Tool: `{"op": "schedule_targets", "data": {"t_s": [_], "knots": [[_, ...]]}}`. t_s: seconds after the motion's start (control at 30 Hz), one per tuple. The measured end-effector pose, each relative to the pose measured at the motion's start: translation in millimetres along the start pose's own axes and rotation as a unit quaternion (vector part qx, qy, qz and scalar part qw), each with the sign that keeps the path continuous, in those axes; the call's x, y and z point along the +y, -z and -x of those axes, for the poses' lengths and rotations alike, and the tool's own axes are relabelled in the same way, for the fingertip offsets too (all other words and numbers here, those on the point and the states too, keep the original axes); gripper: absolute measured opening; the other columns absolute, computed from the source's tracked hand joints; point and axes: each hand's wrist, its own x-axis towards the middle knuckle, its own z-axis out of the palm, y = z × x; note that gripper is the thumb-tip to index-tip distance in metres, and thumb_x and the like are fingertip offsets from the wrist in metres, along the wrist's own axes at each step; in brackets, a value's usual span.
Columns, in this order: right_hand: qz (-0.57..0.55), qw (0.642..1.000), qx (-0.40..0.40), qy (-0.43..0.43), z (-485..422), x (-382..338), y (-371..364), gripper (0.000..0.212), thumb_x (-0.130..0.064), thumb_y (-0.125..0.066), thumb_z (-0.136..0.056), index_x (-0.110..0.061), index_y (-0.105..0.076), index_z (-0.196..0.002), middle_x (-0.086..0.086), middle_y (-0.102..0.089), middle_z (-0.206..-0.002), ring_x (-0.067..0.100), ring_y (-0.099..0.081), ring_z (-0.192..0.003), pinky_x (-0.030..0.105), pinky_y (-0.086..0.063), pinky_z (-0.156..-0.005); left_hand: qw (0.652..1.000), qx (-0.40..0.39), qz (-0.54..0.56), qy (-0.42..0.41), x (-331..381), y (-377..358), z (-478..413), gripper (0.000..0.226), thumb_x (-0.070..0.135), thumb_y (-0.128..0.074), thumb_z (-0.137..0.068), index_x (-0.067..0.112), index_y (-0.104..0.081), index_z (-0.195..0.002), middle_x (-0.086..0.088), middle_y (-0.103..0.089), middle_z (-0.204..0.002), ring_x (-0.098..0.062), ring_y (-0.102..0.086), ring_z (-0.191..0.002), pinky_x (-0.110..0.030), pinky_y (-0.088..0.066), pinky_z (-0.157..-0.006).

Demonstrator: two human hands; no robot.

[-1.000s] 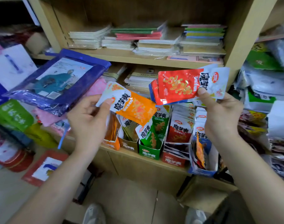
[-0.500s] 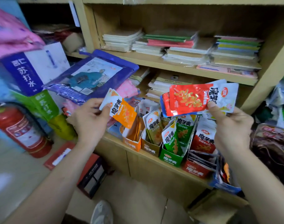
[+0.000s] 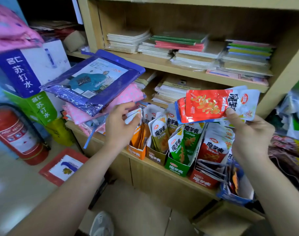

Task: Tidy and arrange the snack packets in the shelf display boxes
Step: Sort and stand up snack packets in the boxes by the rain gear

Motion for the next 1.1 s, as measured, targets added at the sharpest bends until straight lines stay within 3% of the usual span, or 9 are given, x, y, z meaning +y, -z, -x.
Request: {"op": "schedule_targets", "data": {"t_s": [0.1, 0.23, 0.33, 0.47, 0.57, 0.67, 0.73, 0.87, 1.1], "knots": [[-0.008, 1.0, 0.002, -0.011, -7, -1, 12, 0.008, -0.008, -0.076, -0.086, -0.016, -0.078, -0.088, -0.002, -0.077, -0.098, 0.019, -0.069, -0.092, 0.032, -0.055, -0.084, 0.992, -0.045, -0.043, -0.111, 21, -12, 20, 0.03, 0.024, -0.076, -0.087, 0.022, -0.07, -0.116, 0.012, -0.068, -0.117, -0.008, -0.06, -0.113, -0.035, -0.049, -0.098], [-0.018, 0.999, 0.01, -0.037, -16, -11, 31, 0.004, -0.008, -0.076, -0.086, -0.012, -0.077, -0.087, 0.003, -0.076, -0.098, 0.021, -0.069, -0.088, 0.034, -0.056, -0.079, 0.976, -0.145, -0.002, -0.161, 52, -37, 47, 0.035, 0.034, -0.071, -0.088, 0.025, -0.069, -0.122, 0.02, -0.063, -0.121, -0.003, -0.054, -0.121, -0.033, -0.044, -0.103], [-0.009, 0.998, -0.002, -0.068, -21, -16, 47, 0.005, -0.006, -0.073, -0.088, -0.009, -0.071, -0.085, -0.003, -0.074, -0.081, 0.014, -0.068, -0.071, 0.025, -0.054, -0.064, 0.97, -0.209, 0.072, -0.102, 70, -51, 57, 0.052, 0.044, -0.067, -0.089, 0.03, -0.057, -0.138, 0.023, -0.059, -0.132, 0.003, -0.051, -0.127, -0.026, -0.046, -0.104], [0.009, 0.994, -0.038, -0.098, -22, -17, 63, 0.004, -0.007, -0.075, -0.086, -0.003, -0.073, -0.088, 0.008, -0.075, -0.091, 0.027, -0.067, -0.079, 0.041, -0.056, -0.073, 0.95, -0.237, 0.202, 0.0, 88, -64, 53, 0.077, 0.059, -0.068, -0.08, 0.038, -0.04, -0.149, 0.021, -0.048, -0.146, 0.007, -0.046, -0.131, -0.019, -0.044, -0.104], [0.062, 0.994, -0.079, -0.049, -18, -18, 66, 0.013, -0.002, -0.074, -0.086, -0.012, -0.078, -0.078, 0.005, -0.078, -0.093, 0.023, -0.072, -0.083, 0.038, -0.058, -0.077, 0.942, -0.272, 0.195, -0.006, 93, -77, 48, 0.077, 0.056, -0.072, -0.08, 0.045, -0.038, -0.148, 0.024, -0.043, -0.149, 0.01, -0.042, -0.132, -0.022, -0.042, -0.106], [0.113, 0.987, -0.111, -0.018, -15, -16, 65, 0.015, -0.007, -0.077, -0.086, -0.017, -0.079, -0.074, 0.001, -0.079, -0.089, 0.02, -0.073, -0.08, 0.037, -0.059, -0.073, 0.942, -0.32, 0.095, -0.035, 93, -94, 48, 0.08, 0.065, -0.077, -0.074, 0.061, -0.034, -0.14, 0.023, -0.046, -0.144, 0.0, -0.049, -0.129, -0.038, -0.052, -0.102], [0.141, 0.982, -0.123, -0.003, -13, -13, 65, 0.009, -0.01, -0.077, -0.086, -0.017, -0.079, -0.08, 0.001, -0.079, -0.089, 0.018, -0.073, -0.081, 0.036, -0.059, -0.071, 0.95, -0.304, 0.039, -0.054, 92, -104, 49, 0.08, 0.065, -0.079, -0.073, 0.058, -0.034, -0.139, 0.021, -0.051, -0.137, -0.006, -0.055, -0.123, -0.044, -0.056, -0.095], [0.161, 0.979, -0.123, 0.012, -13, -10, 65, 0.002, -0.017, -0.078, -0.086, -0.018, -0.079, -0.087, -0.003, -0.079, -0.093, 0.018, -0.075, -0.088, 0.037, -0.061, -0.074, 0.959, -0.265, 0.102, -0.025, 89, -118, 43, 0.065, 0.041, -0.087, -0.076, 0.048, -0.046, -0.126, 0.017, -0.065, -0.118, -0.003, -0.065, -0.108, -0.042, -0.062, -0.083], [0.213, 0.961, -0.171, 0.036, -20, -18, 73, 0.012, -0.02, -0.08, -0.082, -0.022, -0.078, -0.093, -0.015, -0.077, -0.09, 0.006, -0.074, -0.084, 0.022, -0.057, -0.065, 0.957, -0.24, 0.162, 0.029, 85, -126, 46, 0.058, 0.028, -0.088, -0.078, 0.036, -0.05, -0.123, 0.008, -0.07, -0.115, -0.007, -0.069, -0.105, -0.042, -0.062, -0.083]]}}
